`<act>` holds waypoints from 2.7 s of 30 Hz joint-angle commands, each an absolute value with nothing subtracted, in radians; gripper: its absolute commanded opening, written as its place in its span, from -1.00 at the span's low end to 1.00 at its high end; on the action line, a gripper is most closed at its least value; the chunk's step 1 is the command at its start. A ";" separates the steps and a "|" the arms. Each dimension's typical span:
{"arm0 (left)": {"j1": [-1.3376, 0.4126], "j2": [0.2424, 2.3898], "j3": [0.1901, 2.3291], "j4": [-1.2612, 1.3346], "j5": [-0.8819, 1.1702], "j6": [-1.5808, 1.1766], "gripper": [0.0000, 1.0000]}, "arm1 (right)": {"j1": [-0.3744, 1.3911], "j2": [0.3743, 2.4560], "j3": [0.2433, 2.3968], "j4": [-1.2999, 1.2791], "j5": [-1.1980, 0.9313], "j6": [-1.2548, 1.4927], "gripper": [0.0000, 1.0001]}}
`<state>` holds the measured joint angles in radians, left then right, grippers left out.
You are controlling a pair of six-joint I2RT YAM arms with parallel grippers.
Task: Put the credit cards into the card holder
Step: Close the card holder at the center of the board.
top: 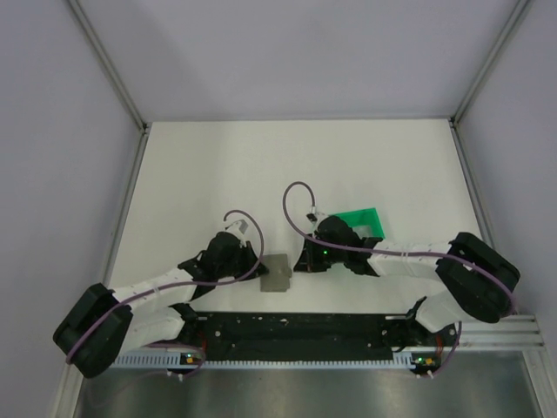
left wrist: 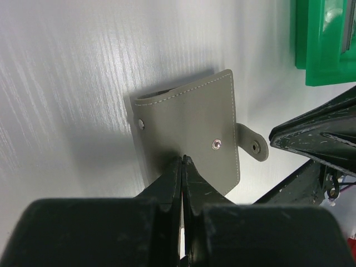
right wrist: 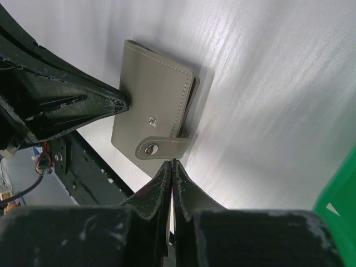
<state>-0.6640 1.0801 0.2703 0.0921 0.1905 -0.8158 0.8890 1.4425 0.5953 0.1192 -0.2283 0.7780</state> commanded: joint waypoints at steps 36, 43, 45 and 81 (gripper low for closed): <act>-0.672 1.063 0.232 0.141 0.195 -0.838 -0.98 | 0.914 1.580 0.699 0.212 -0.287 0.779 -1.00; -0.672 1.049 0.236 0.147 0.218 -0.824 -0.84 | 0.917 1.595 0.712 0.212 -0.287 0.776 -1.00; -0.672 1.052 0.238 0.147 0.222 -0.819 -0.84 | 0.920 1.603 0.718 0.210 -0.288 0.775 -1.00; -0.673 1.020 0.224 0.213 0.304 -0.805 -0.58 | 0.948 1.571 0.723 0.161 -0.209 0.761 -0.99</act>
